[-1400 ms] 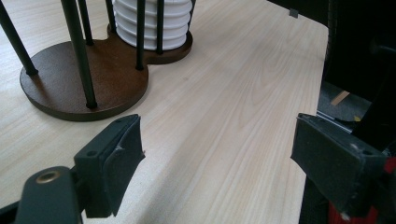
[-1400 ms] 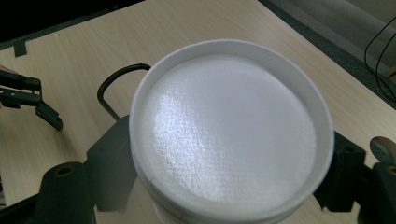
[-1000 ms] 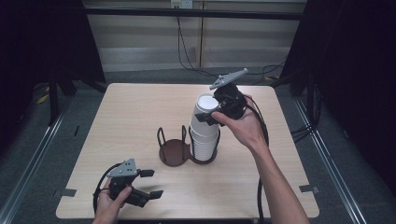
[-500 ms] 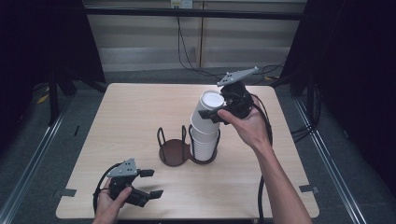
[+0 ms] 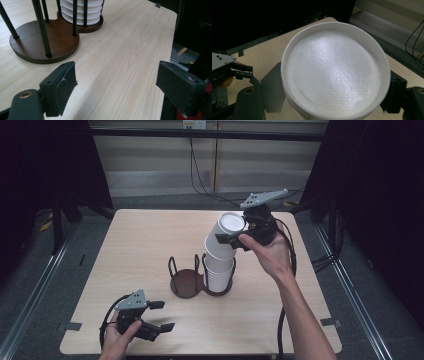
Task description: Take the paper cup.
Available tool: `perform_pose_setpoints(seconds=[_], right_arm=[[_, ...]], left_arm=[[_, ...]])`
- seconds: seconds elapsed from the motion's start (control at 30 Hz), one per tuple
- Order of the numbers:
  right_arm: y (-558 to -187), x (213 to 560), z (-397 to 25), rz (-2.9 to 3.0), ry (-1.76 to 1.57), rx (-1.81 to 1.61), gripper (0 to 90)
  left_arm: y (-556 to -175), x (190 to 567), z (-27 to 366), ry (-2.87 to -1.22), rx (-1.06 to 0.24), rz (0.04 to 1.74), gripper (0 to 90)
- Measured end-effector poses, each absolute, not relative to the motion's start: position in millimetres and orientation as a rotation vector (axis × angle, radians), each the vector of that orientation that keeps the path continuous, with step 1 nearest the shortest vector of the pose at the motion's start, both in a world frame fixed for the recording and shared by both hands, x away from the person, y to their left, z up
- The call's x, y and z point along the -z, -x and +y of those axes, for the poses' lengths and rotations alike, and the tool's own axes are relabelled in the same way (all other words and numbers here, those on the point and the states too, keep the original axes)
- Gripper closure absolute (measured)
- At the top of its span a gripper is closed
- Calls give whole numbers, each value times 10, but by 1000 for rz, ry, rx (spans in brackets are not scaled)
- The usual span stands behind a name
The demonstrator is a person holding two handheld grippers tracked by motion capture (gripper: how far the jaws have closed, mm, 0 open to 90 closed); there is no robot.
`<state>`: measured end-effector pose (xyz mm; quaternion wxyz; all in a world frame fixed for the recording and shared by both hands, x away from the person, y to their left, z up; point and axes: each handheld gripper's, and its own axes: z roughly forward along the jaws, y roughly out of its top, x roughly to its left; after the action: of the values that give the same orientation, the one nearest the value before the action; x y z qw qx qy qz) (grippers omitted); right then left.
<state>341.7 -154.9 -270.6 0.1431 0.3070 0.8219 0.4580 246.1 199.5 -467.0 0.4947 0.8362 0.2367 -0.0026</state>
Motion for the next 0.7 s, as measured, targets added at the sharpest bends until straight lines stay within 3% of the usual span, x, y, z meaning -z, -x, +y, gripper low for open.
perform_pose_setpoints(seconds=[0.7], right_arm=[[-3303, 2602, -1749, 2225, -892, -1518, 232]], left_arm=[[-2462, 4669, 2002, -2023, -13, 582, 160]])
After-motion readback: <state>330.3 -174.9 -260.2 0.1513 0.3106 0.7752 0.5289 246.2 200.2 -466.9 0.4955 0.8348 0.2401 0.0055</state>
